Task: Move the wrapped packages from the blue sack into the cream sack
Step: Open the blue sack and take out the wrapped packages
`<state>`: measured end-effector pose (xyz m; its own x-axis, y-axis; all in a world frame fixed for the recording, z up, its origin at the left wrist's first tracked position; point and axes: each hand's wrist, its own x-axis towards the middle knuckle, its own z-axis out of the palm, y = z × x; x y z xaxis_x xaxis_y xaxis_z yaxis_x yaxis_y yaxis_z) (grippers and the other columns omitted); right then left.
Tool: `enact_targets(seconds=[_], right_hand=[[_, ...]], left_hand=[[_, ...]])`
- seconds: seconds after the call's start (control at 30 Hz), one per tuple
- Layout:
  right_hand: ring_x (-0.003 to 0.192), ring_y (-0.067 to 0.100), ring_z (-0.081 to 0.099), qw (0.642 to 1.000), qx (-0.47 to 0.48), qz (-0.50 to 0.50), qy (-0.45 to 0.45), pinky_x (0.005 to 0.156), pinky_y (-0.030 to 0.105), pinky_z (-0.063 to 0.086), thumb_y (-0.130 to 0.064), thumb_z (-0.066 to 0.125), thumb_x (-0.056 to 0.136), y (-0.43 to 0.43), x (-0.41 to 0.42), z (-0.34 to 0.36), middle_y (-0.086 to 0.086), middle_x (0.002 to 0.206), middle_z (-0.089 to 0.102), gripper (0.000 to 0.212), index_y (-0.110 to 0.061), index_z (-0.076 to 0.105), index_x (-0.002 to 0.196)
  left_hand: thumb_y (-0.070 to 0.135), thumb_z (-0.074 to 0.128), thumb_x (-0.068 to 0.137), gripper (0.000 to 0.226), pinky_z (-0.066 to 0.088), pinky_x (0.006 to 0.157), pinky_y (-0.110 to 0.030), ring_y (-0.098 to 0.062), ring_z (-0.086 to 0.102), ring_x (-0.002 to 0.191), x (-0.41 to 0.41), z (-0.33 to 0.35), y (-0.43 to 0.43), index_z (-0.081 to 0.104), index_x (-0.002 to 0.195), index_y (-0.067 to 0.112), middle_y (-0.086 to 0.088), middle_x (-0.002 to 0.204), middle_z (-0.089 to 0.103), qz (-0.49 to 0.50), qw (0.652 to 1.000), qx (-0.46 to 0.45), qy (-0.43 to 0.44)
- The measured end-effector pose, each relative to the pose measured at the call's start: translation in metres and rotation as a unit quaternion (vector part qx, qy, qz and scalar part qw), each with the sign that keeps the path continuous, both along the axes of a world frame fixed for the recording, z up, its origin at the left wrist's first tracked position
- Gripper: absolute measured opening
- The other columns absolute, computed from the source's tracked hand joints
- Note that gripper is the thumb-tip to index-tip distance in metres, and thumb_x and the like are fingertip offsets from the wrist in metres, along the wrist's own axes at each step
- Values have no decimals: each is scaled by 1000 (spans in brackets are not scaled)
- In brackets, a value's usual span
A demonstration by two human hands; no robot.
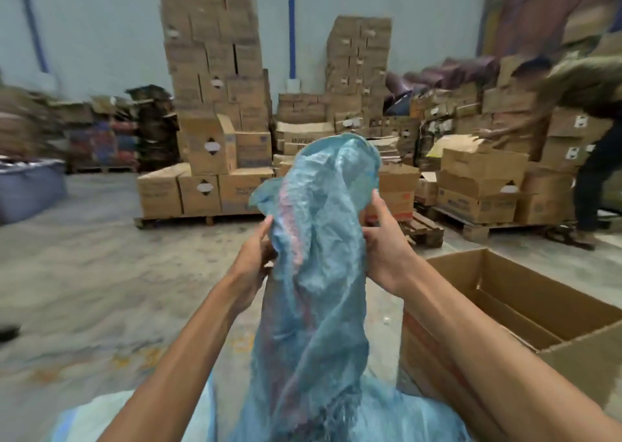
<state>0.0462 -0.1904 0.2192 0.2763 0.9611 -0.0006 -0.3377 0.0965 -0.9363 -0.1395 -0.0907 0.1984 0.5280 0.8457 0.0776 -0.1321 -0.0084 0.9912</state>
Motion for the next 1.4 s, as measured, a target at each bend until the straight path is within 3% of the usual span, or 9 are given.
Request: enact_targets(seconds=[0.2,0.33,0.43,0.5,0.8,1.07,1.27,1.33,1.4], right_hand=[[111,36,67,997,-13,9,75,93,44,53,-89,27,80,-8,-5,14,22,123,68,106,-2,66,126],[115,37,66,995,-76,58,16,96,53,52,-103,21,61,-17,-1,23,18,127,67,127,-9,54,139],[123,40,60,988,-116,96,-34,111,60,38,-109,19,46,-23,5,25,21,132,63,142,-7,55,138],[122,40,60,983,-135,113,-55,109,60,39,-109,18,45,-26,6,24,20,130,65,142,-5,60,133],[107,29,60,961,-195,135,-140,108,50,43,-54,77,70,-14,12,8,8,121,66,64,-10,67,115],[56,16,65,988,-148,-26,-18,49,26,55,-13,62,92,-9,29,-4,6,79,68,7,-11,64,86],[80,28,73,989,-133,19,59,66,43,63,-24,54,101,-20,16,-7,14,97,74,26,-5,72,99],[100,32,70,992,-105,43,59,87,45,59,-27,54,99,-22,5,-8,17,112,71,33,-4,69,116],[105,34,66,993,-79,67,52,101,45,50,-35,52,96,-25,2,-7,17,113,68,43,-4,64,123]], left_hand=[[64,33,97,69,52,82,-40,-26,73,92,-13,28,-18,80,100,14,-12,110,74,-51,986,-91,-127],[75,20,92,81,52,82,-38,-19,75,86,-8,42,-40,83,80,26,-3,95,77,-106,993,-38,-29],[46,35,104,43,58,67,-25,-2,72,70,-8,47,-52,73,90,34,15,74,75,-127,987,77,66],[43,54,94,19,58,88,-36,-8,70,83,-13,48,-56,66,99,29,13,84,75,-125,964,152,177],[24,62,93,16,56,71,-27,-11,69,82,-4,29,-55,67,101,10,-1,96,73,-161,894,207,364],[17,58,93,31,58,78,-39,-24,68,82,-11,18,-33,62,121,4,-14,104,72,-84,970,-13,228],[-1,65,84,64,50,65,-37,-23,56,93,-10,12,-24,34,136,20,-8,116,53,117,953,87,266],[14,45,91,28,47,61,-33,-21,56,77,-7,22,-27,49,119,11,-11,103,59,64,964,1,258],[47,35,90,51,52,66,-36,-29,63,83,-7,29,-31,57,111,6,-17,102,66,-3,963,-101,249]])
